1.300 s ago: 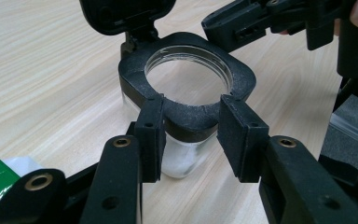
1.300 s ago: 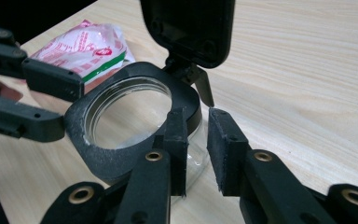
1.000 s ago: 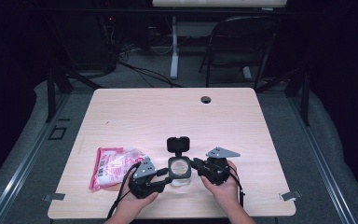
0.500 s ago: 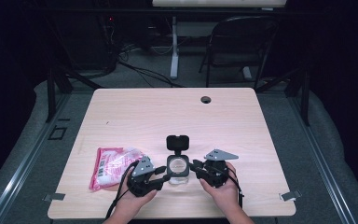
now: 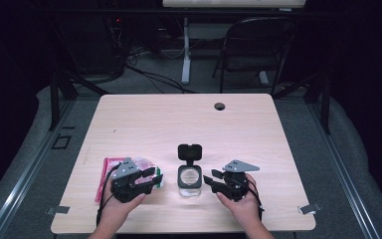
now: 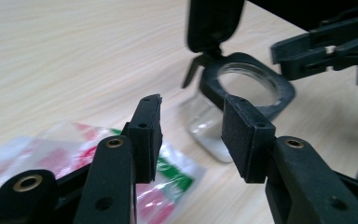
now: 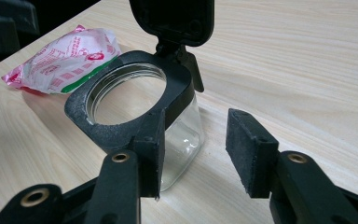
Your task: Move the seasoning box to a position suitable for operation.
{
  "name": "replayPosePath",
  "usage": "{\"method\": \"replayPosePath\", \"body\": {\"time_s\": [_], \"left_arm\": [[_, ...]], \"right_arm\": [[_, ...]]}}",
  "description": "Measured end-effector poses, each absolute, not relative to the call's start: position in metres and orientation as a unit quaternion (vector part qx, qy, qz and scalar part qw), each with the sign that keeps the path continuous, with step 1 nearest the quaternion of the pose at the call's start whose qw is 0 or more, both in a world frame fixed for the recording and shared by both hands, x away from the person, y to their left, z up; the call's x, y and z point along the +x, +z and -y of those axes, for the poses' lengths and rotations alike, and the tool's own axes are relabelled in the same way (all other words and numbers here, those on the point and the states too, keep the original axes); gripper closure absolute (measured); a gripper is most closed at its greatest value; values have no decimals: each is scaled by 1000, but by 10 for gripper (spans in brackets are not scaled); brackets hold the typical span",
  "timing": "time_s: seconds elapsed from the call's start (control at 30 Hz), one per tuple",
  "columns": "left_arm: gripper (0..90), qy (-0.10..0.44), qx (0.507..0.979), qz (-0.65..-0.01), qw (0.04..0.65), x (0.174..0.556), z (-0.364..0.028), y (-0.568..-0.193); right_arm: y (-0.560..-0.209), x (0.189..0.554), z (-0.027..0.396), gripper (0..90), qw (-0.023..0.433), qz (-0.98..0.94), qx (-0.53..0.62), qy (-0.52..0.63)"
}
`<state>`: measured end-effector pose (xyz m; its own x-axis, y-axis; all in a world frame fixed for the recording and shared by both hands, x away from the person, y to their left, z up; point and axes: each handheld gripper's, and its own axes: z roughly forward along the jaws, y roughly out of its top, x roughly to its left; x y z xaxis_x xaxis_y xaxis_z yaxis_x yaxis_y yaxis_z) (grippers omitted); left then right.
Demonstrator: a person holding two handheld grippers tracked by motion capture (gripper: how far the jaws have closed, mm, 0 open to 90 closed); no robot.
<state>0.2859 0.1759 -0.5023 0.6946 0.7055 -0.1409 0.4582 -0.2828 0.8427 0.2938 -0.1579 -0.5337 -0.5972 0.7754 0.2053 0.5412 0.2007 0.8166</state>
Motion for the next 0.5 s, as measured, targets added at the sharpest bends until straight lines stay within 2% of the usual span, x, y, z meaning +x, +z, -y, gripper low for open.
{"method": "replayPosePath", "body": {"time_s": [0.13, 0.37, 0.5], "left_arm": [[524, 180, 787, -367, 462, 278, -194, -495], [472, 184, 771, -393, 466, 252, -238, -511], [499, 183, 772, -417, 444, 244, -259, -523]], "right_arm": [[-534, 292, 161, 553, 131, -764, 428, 464], [-534, 292, 167, 538, 134, -755, 435, 472], [-535, 293, 167, 532, 131, -757, 437, 468]]}}
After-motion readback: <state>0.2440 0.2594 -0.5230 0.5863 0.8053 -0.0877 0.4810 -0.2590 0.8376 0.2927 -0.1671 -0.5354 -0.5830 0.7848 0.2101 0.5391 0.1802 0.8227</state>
